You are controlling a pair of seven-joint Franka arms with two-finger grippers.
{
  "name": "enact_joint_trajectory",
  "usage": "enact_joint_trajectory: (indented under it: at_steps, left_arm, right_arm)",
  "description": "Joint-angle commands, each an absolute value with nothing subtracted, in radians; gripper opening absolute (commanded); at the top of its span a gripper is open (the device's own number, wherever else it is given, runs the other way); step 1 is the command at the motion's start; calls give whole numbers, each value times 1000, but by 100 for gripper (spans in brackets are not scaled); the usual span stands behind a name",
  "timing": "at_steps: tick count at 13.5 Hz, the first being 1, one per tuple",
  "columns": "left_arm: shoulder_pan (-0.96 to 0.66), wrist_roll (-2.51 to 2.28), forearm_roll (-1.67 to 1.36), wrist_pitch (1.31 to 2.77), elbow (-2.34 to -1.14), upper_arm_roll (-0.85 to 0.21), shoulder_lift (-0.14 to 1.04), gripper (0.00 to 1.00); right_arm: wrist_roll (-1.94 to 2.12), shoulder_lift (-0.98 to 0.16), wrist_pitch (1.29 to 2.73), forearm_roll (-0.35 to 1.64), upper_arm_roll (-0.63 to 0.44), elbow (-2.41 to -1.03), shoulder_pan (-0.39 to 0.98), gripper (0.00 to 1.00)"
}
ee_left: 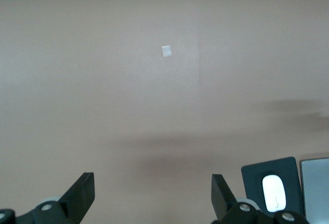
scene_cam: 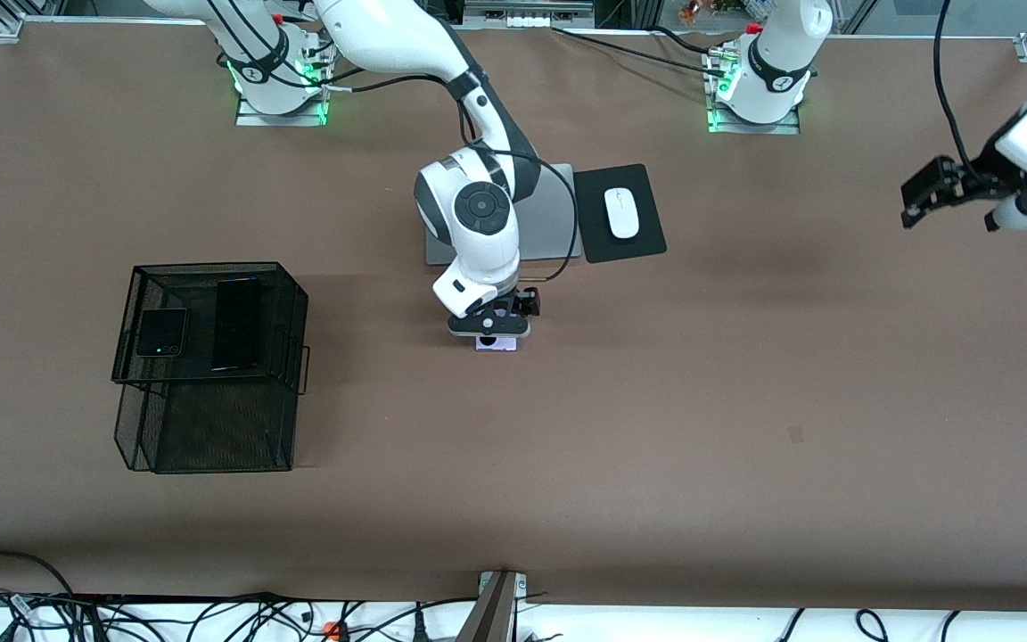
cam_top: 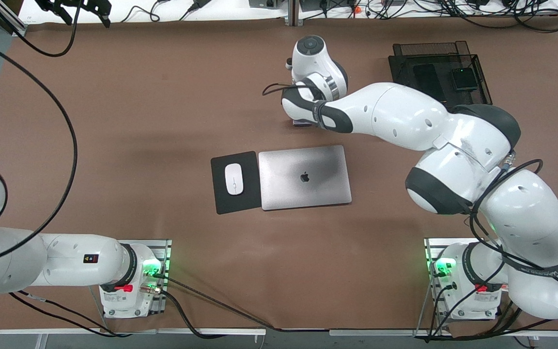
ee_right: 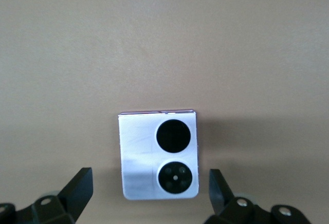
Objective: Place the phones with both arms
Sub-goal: 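Grasp the white phone with the right gripper while the left gripper withdraws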
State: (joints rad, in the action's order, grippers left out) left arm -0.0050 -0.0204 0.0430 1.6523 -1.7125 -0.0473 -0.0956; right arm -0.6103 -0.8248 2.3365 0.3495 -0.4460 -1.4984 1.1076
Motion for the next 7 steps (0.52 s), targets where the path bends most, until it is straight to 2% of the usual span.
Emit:
enact_joint_trajectory:
  at_steps: [1, 4, 7]
  left_arm:
    - [11, -2, 49, 1672, -1749, -61, -108, 100]
    - [26, -2, 49, 1631, -1677, -61, -58, 100]
    - [29, -3, 46, 1631, -1674, -49, -48, 100]
  right_arm:
    - [-598, -816, 2396, 339, -446, -1546, 1115, 100]
    - [-601, -850, 2439, 354, -446, -1545, 1115, 100]
    - [-603, -868, 2462, 370, -445, -1540, 1115, 100]
